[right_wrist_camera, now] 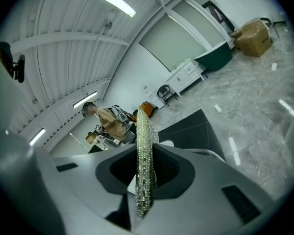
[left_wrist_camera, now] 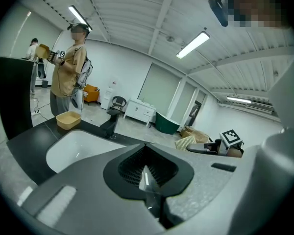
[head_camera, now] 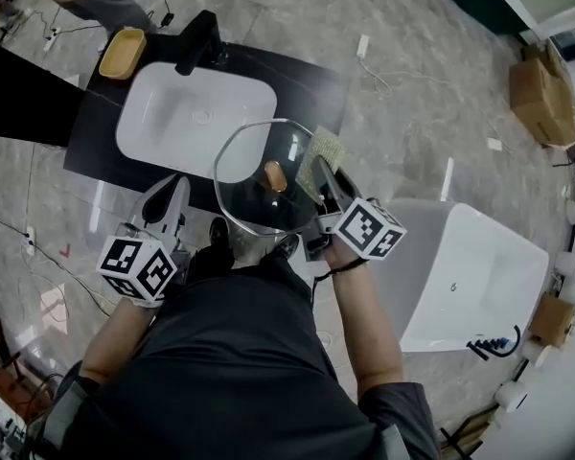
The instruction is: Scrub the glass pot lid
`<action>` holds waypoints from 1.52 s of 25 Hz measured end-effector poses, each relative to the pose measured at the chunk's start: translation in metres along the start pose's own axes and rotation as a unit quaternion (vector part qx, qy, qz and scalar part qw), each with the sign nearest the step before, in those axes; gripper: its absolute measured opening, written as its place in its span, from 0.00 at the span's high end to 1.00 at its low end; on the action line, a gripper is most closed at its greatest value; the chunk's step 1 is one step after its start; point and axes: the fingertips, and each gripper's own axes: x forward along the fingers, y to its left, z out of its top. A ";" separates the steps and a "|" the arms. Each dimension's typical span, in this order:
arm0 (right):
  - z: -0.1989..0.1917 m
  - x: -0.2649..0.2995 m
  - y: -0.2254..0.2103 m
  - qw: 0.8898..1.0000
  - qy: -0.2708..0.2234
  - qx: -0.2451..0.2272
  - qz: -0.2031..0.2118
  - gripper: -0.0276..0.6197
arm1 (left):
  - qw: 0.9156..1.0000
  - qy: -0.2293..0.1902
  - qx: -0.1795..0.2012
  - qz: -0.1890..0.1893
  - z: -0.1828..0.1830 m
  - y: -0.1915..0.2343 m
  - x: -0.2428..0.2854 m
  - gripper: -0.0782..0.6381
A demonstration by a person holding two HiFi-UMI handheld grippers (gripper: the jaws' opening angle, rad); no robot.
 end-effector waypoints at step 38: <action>-0.095 0.193 -0.037 0.961 0.246 0.095 -0.083 0.86 | 0.998 0.006 -0.038 0.048 -0.010 0.039 -0.031 0.89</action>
